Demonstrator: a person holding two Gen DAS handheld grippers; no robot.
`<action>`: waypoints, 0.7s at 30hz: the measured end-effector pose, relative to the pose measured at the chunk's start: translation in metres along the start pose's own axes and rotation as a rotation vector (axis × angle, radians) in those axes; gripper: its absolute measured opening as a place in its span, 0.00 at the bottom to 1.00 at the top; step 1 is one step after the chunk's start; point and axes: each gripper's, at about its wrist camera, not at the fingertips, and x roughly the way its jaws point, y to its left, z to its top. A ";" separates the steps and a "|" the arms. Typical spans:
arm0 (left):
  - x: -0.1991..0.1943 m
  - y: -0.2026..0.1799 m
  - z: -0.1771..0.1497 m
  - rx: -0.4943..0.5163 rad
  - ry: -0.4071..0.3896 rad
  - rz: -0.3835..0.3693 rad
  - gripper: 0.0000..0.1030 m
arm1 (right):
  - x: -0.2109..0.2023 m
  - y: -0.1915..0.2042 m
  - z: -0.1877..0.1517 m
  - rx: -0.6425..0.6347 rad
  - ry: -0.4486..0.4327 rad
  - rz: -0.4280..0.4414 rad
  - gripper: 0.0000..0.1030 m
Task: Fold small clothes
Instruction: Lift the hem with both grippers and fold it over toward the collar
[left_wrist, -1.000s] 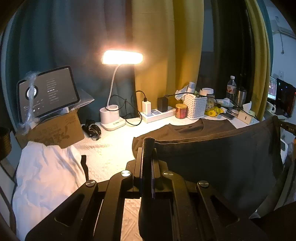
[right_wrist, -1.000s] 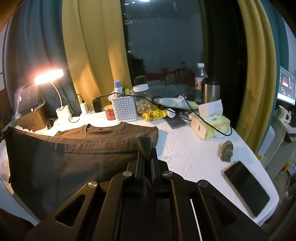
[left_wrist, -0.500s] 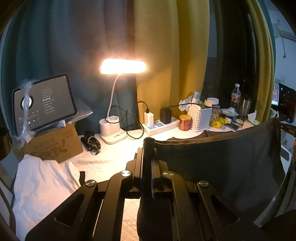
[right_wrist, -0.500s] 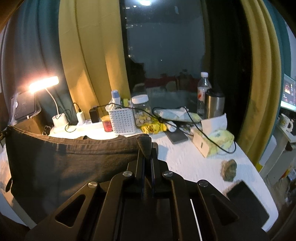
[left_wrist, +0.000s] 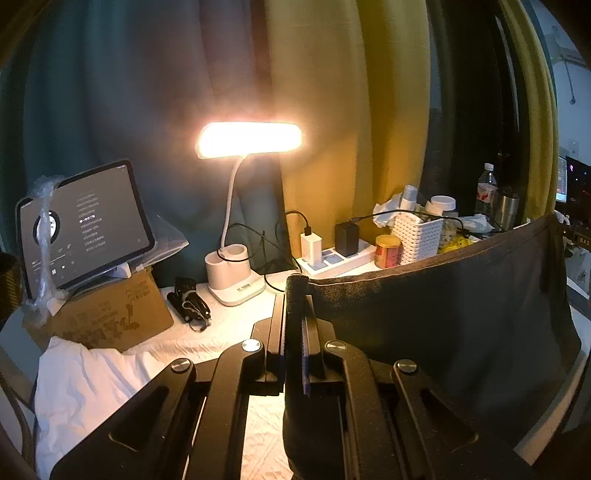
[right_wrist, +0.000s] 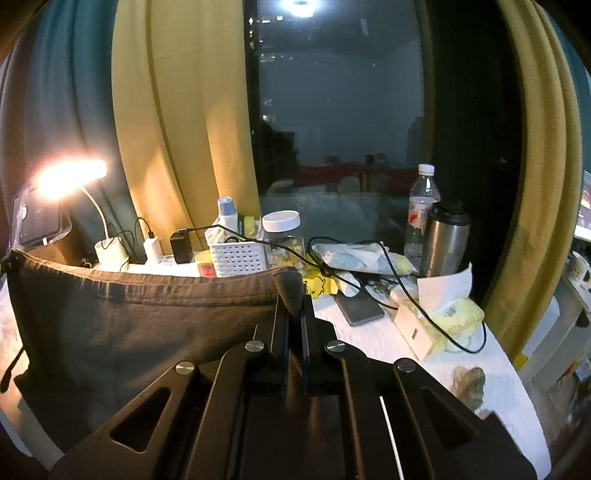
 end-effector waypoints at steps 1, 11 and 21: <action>0.003 0.001 0.002 0.003 0.000 0.002 0.04 | 0.004 0.000 0.002 -0.003 0.000 0.000 0.06; 0.050 0.010 0.021 0.040 -0.010 0.004 0.04 | 0.052 0.001 0.018 -0.034 0.020 -0.022 0.06; 0.099 0.015 0.036 0.058 -0.010 0.013 0.04 | 0.103 -0.002 0.030 -0.076 0.029 -0.055 0.06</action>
